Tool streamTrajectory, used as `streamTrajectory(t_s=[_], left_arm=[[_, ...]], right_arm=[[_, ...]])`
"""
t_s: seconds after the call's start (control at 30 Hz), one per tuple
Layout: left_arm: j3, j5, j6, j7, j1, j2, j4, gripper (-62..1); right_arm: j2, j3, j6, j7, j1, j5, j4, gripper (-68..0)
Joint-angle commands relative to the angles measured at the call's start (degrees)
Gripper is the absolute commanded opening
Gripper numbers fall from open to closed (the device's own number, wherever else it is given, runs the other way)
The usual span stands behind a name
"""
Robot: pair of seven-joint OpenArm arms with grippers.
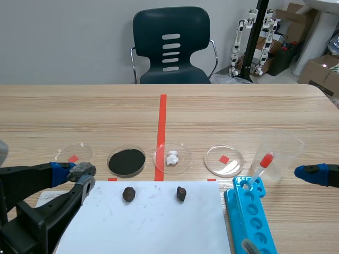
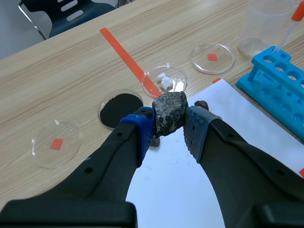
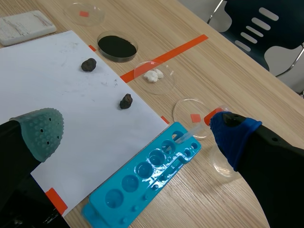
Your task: Put the mineral in the empty petri dish
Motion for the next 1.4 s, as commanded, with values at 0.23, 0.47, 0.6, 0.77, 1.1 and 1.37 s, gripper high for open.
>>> streamTrajectory(t_s=[0.23, 0.47, 0.6, 0.77, 1.1, 1.37], left_arm=[[0.04, -0.55, 0.33, -1.05, -0.31, 0.28, 0.72, -46.6], [0.04, -0.55, 0.33, -1.05, -0.31, 0.28, 0.72, -46.6], [0.04, -0.55, 0.33, -1.05, -0.31, 0.28, 0.72, -46.6], [0.04, -0.55, 0.33, -1.05, -0.31, 0.28, 0.72, -46.6], [0.04, -0.55, 0.33, -1.05, -0.33, 0.31, 0.72, -46.6], [0.11, -0.57, 0.52, 5.84, -4.17, 2.12, 0.59, -46.6]], right_arm=[[0.26, 0.5, -0.04, 0.7, 0.17, 0.44, 0.55, -2.0], [0.26, 0.5, -0.04, 0.7, 0.17, 0.44, 0.55, -2.0], [0.26, 0.5, -0.04, 0.7, 0.17, 0.44, 0.55, -2.0], [0.26, 0.5, -0.04, 0.7, 0.17, 0.44, 0.55, -2.0], [0.26, 0.5, -0.04, 0.7, 0.17, 0.44, 0.55, -2.0], [0.26, 0.5, -0.04, 0.7, 0.17, 0.44, 0.55, -2.0]])
